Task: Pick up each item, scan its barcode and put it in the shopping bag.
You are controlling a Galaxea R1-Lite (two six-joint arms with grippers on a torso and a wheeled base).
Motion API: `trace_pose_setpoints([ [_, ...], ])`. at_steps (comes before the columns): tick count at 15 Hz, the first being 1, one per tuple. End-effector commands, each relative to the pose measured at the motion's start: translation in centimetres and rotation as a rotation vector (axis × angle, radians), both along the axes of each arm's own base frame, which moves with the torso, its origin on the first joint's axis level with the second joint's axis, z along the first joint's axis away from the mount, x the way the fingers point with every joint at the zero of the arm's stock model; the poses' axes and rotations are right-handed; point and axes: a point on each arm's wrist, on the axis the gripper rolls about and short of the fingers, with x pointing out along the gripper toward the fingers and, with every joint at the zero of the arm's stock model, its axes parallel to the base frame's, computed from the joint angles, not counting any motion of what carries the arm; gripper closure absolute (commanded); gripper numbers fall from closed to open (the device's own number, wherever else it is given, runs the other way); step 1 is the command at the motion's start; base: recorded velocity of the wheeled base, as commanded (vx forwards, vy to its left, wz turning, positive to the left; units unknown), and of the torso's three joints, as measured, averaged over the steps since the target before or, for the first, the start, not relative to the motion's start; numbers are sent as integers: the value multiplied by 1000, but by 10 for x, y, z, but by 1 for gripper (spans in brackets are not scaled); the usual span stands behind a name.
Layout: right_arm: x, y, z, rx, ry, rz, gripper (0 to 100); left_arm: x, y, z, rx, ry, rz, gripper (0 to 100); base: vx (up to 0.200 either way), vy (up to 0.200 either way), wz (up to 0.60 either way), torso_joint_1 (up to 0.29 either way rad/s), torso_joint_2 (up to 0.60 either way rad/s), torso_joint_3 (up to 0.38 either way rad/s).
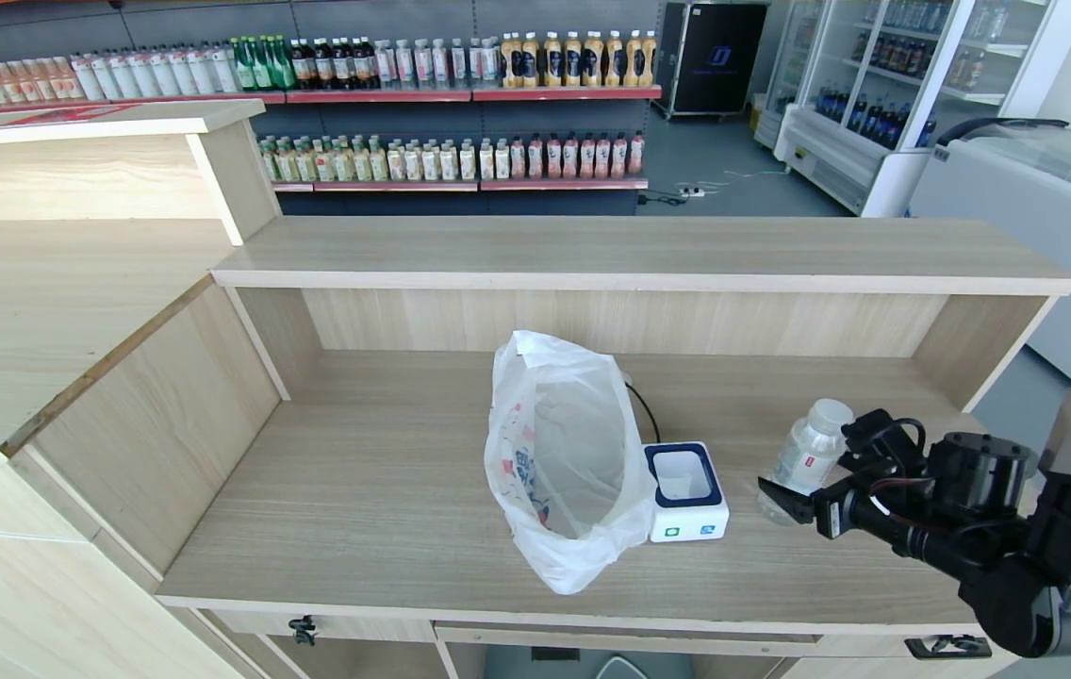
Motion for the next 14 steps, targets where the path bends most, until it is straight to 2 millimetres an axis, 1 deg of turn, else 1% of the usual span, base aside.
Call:
trace_pose_setpoints([
  [1, 8, 4, -8, 0, 2, 18, 0, 0, 0, 0, 0, 0, 1, 0, 0, 0, 0, 0, 0, 0],
  [8, 29, 8, -16, 3, -31, 29, 0, 0, 0, 0, 0, 0, 1, 0, 0, 0, 0, 0, 0, 0],
  [12, 30, 9, -14, 54, -17, 21, 0, 0, 0, 0, 0, 0, 1, 0, 0, 0, 0, 0, 0, 0],
  [14, 34, 12, -12, 66, -29, 49, 0, 0, 0, 0, 0, 0, 1, 0, 0, 0, 0, 0, 0, 0],
])
